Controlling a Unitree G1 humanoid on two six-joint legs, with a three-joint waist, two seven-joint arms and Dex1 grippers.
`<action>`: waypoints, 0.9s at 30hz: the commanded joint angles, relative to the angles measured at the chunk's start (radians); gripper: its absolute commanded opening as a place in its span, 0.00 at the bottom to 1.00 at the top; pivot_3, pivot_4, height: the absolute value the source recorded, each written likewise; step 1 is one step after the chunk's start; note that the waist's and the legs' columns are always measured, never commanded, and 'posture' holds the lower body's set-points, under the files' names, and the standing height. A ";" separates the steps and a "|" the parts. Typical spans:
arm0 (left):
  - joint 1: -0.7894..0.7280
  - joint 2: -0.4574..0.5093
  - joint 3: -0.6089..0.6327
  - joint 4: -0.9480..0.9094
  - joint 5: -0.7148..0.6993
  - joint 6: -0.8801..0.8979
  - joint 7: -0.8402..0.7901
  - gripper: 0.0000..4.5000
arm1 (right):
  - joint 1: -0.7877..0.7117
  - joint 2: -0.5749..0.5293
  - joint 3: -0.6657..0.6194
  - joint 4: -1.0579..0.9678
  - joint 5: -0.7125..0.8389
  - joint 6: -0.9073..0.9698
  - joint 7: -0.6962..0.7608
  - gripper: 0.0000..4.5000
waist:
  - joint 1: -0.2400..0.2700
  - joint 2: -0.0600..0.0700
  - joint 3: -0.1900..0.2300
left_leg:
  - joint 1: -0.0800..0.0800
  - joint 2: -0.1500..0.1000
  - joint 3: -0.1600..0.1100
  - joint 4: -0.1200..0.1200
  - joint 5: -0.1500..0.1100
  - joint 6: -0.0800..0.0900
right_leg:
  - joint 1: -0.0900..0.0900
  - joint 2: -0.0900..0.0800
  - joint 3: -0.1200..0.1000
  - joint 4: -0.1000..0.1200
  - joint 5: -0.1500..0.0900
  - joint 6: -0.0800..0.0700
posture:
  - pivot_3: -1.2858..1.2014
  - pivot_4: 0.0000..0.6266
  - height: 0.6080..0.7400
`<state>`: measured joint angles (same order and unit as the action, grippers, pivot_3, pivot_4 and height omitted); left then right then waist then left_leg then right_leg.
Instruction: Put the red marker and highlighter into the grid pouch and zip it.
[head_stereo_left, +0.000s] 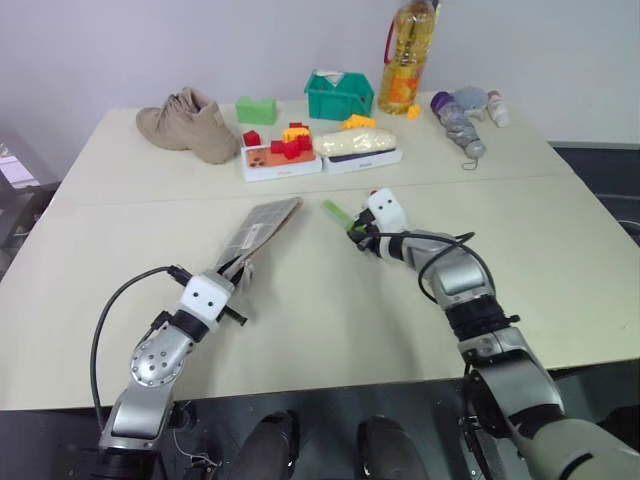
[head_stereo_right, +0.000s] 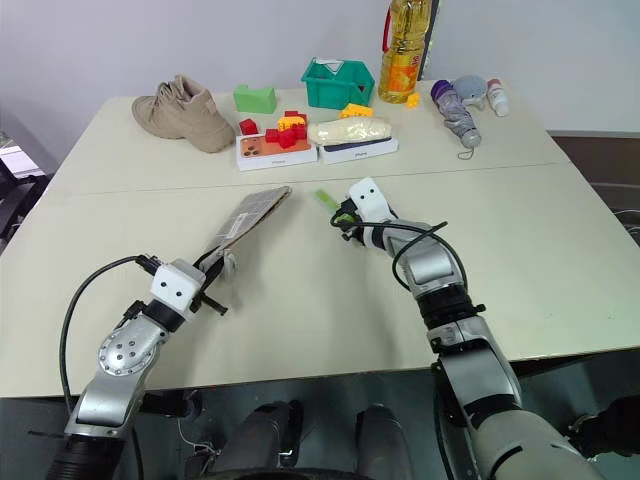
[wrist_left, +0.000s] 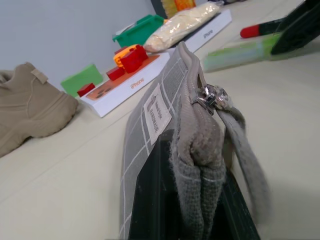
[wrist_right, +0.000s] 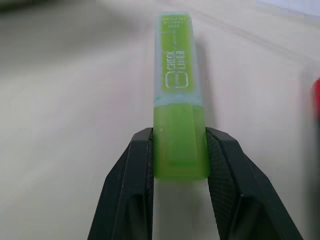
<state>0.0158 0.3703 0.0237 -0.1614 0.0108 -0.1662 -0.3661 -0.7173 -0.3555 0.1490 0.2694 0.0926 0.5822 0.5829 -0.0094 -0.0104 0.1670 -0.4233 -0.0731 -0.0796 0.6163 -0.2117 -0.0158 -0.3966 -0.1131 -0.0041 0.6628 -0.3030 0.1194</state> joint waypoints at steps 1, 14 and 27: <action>-0.042 -0.007 -0.013 -0.002 -0.021 -0.031 -0.019 0.00 | 0.051 -0.110 -0.040 -0.223 0.051 0.037 0.108 0.20 | 0.003 0.000 0.000 | 0.000 0.000 0.000 0.000 0.000 0.000 | 0.000 0.000 0.000 0.000 0.000 0.000 | 0.52 0.24 0.99; -0.126 -0.055 -0.072 0.058 -0.057 -0.055 -0.088 0.00 | 0.185 -0.284 -0.122 -0.538 0.209 0.170 0.221 0.20 | -0.002 0.000 0.000 | 0.000 0.001 0.000 0.001 0.000 0.000 | 0.000 0.001 0.000 0.000 0.000 0.000 | 0.52 0.24 0.99; -0.109 -0.061 -0.083 0.056 -0.049 -0.072 -0.085 0.00 | 0.160 -0.286 -0.097 -0.525 0.223 0.178 0.211 0.20 | 0.001 0.000 0.000 | -0.001 0.000 -0.001 0.003 0.000 0.000 | 0.001 0.000 -0.001 0.000 0.000 0.000 | 0.52 0.24 0.99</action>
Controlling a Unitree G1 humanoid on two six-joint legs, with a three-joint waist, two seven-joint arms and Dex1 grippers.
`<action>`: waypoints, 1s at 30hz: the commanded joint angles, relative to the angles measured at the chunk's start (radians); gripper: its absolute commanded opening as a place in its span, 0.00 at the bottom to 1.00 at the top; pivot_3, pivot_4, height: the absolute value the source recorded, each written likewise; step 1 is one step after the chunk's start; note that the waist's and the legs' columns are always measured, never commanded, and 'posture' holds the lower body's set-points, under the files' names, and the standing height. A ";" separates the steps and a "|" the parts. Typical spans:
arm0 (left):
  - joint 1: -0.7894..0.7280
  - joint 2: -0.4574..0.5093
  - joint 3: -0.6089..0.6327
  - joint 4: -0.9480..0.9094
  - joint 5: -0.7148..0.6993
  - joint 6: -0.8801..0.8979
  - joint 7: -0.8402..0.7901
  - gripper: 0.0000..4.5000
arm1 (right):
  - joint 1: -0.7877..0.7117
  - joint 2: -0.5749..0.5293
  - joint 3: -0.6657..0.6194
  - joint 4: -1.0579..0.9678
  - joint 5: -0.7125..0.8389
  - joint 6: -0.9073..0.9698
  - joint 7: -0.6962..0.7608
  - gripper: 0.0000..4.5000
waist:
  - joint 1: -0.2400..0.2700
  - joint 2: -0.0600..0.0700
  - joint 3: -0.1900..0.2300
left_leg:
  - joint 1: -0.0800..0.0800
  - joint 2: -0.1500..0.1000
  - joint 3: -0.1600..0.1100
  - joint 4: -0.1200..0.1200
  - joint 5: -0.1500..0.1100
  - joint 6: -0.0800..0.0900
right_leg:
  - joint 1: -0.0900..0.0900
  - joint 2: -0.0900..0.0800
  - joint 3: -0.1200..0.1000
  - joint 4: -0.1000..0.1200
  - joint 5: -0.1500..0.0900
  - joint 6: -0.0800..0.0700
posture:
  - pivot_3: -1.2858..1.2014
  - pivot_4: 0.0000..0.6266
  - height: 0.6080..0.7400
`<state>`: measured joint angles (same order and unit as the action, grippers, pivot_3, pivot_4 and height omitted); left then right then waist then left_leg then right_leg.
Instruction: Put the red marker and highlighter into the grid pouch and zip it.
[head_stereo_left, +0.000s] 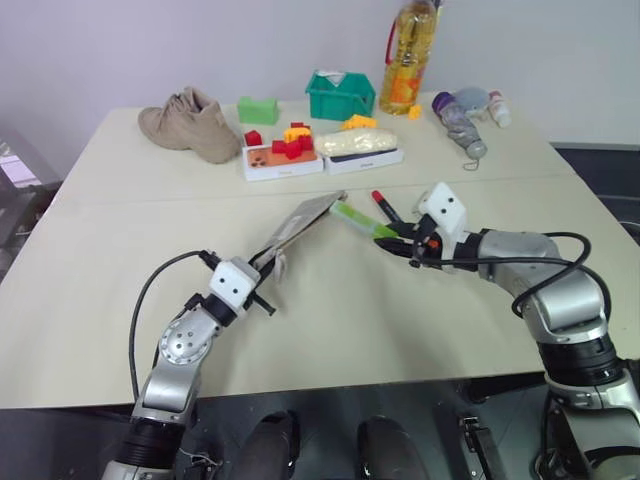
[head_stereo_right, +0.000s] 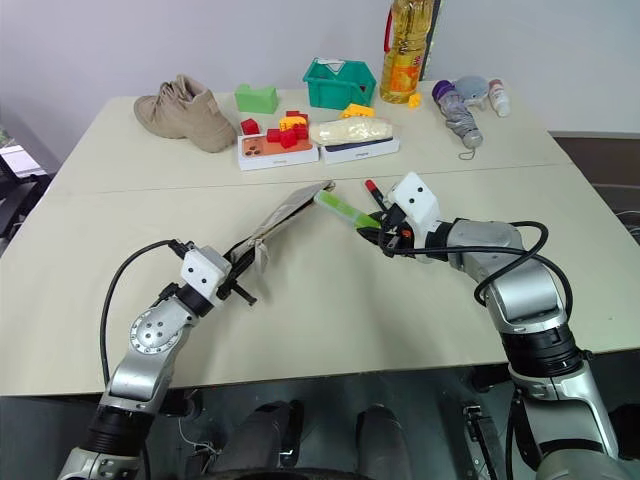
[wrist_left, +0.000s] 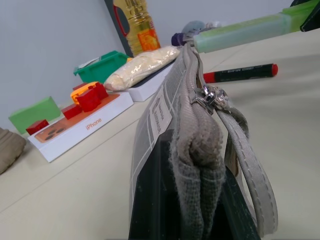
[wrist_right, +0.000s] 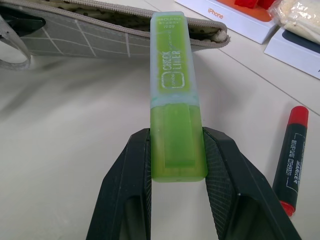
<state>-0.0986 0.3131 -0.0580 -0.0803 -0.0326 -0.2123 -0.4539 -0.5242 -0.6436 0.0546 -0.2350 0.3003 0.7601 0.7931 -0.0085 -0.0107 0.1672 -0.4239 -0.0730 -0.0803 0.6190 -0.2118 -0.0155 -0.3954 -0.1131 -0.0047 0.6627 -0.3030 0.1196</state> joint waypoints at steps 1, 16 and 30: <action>0.008 -0.004 -0.003 -0.028 -0.005 -0.025 0.003 0.00 | -0.036 0.004 0.001 -0.018 0.014 0.002 -0.001 0.20 | -0.001 0.000 0.000 | 0.000 0.000 0.000 0.000 0.000 0.000 | 0.000 0.000 0.000 0.000 0.000 0.000 | 0.52 0.24 0.99; 0.024 -0.004 0.000 -0.060 -0.016 -0.018 -0.004 0.00 | -0.035 0.008 0.032 -0.004 0.010 0.002 0.010 0.20 | 0.000 0.000 0.000 | 0.000 0.000 0.000 0.000 0.000 0.000 | 0.000 0.000 0.000 0.000 0.000 0.000 | 0.52 0.24 0.99; 0.003 0.137 -0.108 -0.065 -0.003 -0.115 -0.218 0.00 | -0.060 -0.167 0.208 -0.093 -0.086 -0.162 0.226 0.20 | -0.002 0.000 0.000 | 0.000 0.000 0.000 0.000 0.000 0.000 | 0.000 0.000 0.000 0.000 0.000 0.000 | 0.52 0.24 0.99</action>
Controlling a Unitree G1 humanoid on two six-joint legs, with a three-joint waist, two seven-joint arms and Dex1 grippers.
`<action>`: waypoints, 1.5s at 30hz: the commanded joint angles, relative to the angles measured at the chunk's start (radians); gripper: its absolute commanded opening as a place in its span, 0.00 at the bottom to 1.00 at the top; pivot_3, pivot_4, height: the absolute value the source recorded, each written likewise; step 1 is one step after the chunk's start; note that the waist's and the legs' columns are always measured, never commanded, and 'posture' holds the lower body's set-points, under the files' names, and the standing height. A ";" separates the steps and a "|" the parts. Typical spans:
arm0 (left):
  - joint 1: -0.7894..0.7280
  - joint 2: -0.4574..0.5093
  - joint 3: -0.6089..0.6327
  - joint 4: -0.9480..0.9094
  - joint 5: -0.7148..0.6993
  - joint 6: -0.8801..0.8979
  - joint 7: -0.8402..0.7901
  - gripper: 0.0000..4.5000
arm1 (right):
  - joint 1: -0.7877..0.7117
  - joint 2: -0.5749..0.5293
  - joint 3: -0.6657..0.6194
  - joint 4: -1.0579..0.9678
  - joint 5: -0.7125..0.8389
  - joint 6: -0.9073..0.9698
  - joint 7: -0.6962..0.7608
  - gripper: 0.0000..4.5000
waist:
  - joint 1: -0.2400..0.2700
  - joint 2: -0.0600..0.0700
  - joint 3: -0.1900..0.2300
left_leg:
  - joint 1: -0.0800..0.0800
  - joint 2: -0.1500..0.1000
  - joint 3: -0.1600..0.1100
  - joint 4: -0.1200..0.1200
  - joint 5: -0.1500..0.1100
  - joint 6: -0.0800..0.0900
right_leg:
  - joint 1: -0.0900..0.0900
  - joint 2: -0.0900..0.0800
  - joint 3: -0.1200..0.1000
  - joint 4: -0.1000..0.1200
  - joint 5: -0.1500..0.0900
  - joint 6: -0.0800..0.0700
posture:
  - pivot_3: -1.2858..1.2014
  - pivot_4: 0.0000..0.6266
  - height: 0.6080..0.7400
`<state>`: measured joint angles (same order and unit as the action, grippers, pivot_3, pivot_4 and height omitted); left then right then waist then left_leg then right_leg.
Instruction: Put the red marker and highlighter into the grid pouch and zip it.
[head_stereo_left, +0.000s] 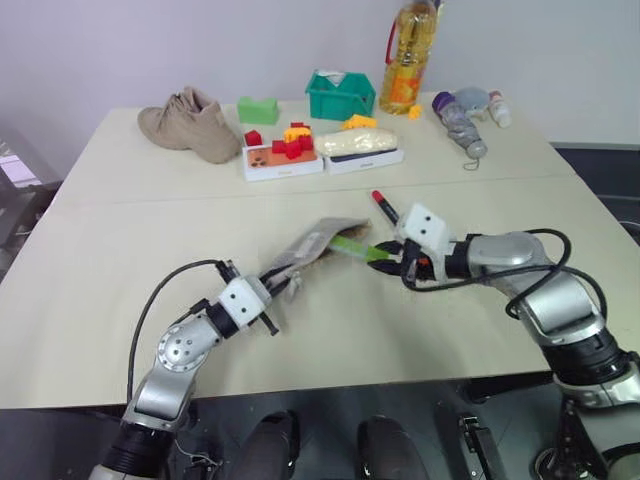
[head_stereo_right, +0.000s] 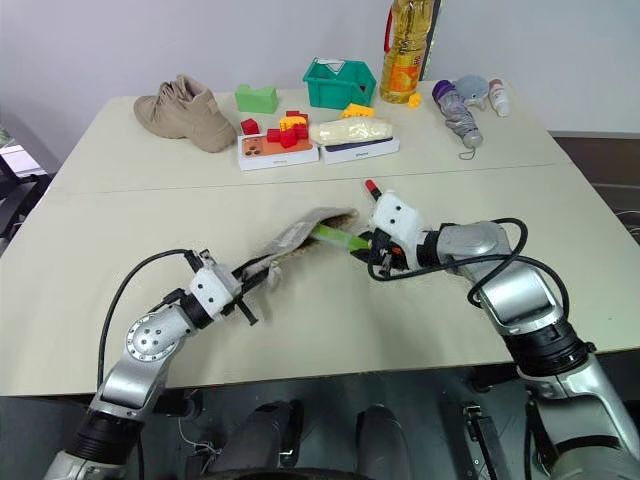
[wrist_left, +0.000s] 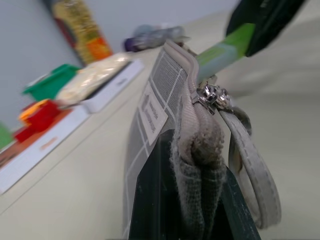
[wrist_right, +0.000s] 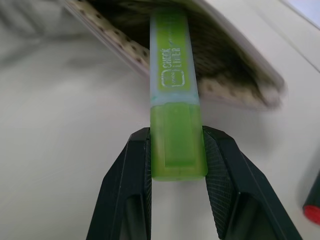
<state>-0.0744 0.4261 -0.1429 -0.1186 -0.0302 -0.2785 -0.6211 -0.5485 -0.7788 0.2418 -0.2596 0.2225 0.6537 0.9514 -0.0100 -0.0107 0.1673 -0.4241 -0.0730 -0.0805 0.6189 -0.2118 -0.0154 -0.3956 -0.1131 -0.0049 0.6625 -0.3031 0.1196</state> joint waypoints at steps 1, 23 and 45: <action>-0.030 0.037 -0.036 -0.020 -0.005 -0.060 -0.077 0.00 | -0.043 -0.048 0.044 -0.077 -0.023 -0.078 0.098 0.20 | 0.000 0.000 0.000 | 0.000 0.000 0.000 0.000 0.000 0.000 | 0.000 0.000 0.000 0.000 0.000 0.000 | 0.52 0.24 0.99; -0.021 -0.008 0.096 0.043 -0.005 0.014 0.091 0.00 | -0.024 0.012 -0.220 0.145 0.042 -0.006 -0.032 0.87 | 0.002 -0.001 0.000 | 0.000 0.000 -0.001 0.001 0.000 0.000 | 0.001 0.000 -0.001 0.000 0.000 0.000 | 0.52 0.24 0.99; -0.060 -0.080 0.121 0.078 0.013 0.070 0.231 0.00 | -0.230 0.317 -0.268 0.731 -0.051 -0.119 -0.407 0.08 | -0.004 0.000 0.000 | 0.001 0.000 0.000 0.002 0.000 0.000 | 0.001 0.000 0.000 0.002 0.000 0.000 | 0.52 0.24 0.99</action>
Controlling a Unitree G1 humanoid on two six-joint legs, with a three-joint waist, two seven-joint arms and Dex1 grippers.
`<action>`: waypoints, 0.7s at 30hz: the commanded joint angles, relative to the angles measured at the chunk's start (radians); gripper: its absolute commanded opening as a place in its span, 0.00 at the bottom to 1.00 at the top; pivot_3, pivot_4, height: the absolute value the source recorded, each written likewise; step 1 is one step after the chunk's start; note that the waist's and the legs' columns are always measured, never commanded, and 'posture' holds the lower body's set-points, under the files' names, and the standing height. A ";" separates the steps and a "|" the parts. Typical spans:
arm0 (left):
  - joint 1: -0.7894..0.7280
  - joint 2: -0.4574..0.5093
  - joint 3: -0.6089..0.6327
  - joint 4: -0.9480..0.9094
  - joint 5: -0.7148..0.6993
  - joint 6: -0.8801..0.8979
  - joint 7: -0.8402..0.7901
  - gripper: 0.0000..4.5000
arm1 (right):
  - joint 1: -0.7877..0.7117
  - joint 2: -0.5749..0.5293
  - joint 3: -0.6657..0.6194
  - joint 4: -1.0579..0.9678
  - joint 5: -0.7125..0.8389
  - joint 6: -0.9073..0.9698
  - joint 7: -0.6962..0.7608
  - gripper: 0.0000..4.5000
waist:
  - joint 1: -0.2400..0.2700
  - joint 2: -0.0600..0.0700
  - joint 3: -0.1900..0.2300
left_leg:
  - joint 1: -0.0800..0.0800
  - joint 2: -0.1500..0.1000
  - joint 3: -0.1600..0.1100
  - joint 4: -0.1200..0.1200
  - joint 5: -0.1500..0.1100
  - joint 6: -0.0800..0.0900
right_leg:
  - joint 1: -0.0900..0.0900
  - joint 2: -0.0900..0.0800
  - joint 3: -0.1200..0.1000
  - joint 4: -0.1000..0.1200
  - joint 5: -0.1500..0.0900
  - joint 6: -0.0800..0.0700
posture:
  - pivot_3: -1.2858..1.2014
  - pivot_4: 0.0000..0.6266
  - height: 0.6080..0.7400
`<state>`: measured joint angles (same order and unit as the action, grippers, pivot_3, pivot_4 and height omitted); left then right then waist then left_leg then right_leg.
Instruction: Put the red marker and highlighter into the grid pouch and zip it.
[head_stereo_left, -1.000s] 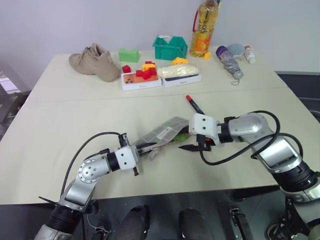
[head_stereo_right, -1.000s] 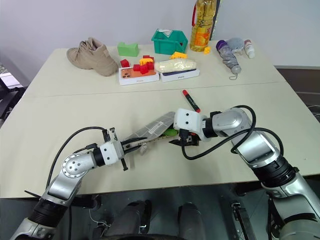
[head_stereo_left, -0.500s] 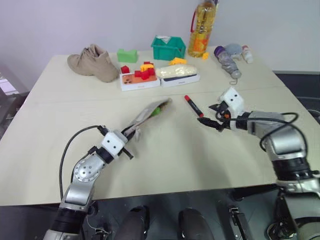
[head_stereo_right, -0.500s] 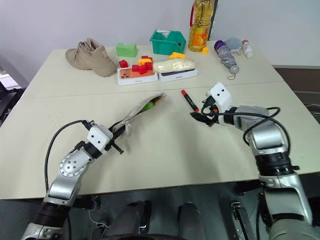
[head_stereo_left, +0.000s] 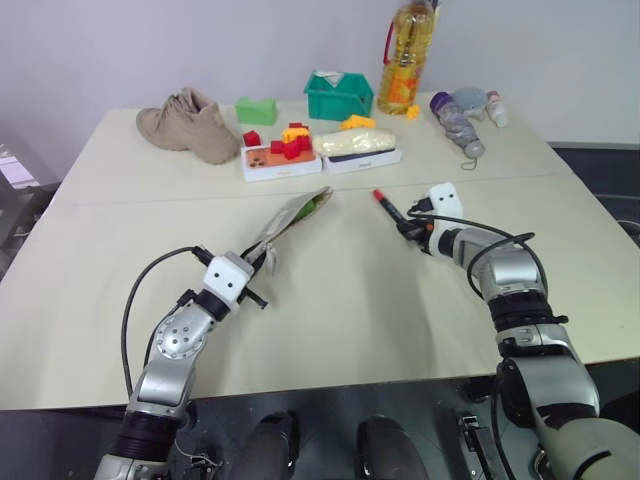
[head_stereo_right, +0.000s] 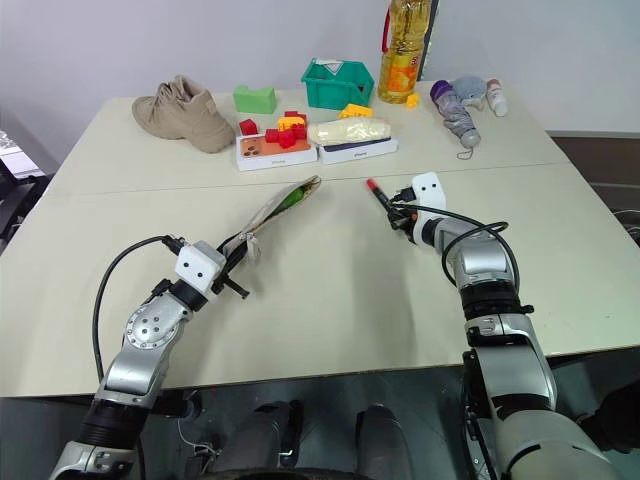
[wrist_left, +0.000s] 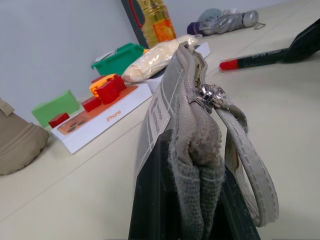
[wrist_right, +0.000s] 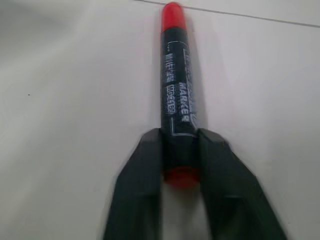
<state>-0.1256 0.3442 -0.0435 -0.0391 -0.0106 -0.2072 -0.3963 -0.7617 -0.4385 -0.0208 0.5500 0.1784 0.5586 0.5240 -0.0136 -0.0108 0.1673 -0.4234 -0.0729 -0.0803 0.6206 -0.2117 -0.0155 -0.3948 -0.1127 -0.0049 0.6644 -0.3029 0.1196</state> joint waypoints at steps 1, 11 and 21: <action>-0.011 0.003 0.020 0.000 -0.009 0.000 0.004 0.00 | -0.008 -0.041 0.009 -0.112 -0.018 -0.030 0.037 0.08 | 0.000 0.000 0.000 | 0.000 0.000 0.000 0.000 0.000 0.000 | 0.000 0.000 0.000 0.000 0.000 0.000 | 0.52 0.24 0.99; -0.051 0.002 0.021 0.011 -0.094 -0.001 -0.077 0.00 | 0.174 -0.341 0.057 -0.674 0.074 -0.040 0.429 0.08 | 0.001 0.000 0.000 | -0.002 0.000 0.000 0.002 -0.001 0.001 | 0.000 0.000 -0.001 -0.001 0.000 0.000 | 0.52 0.24 0.99; -0.069 -0.005 -0.004 -0.005 -0.114 0.013 -0.146 0.00 | 0.201 -0.353 0.122 -0.857 0.089 0.031 0.471 0.08 | 0.006 0.000 0.000 | -0.002 0.000 -0.001 0.004 -0.001 0.001 | 0.001 0.000 0.000 -0.001 0.000 0.000 | 0.52 0.24 0.99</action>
<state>-0.1738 0.3408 -0.0478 -0.0100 -0.1121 -0.1842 -0.5352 -0.5545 -0.7813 0.1050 -0.2630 0.2592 0.5895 0.9899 -0.0077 -0.0107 0.1676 -0.4253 -0.0729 -0.0810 0.6244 -0.2123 -0.0146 -0.3942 -0.1130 -0.0054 0.6636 -0.3030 0.1198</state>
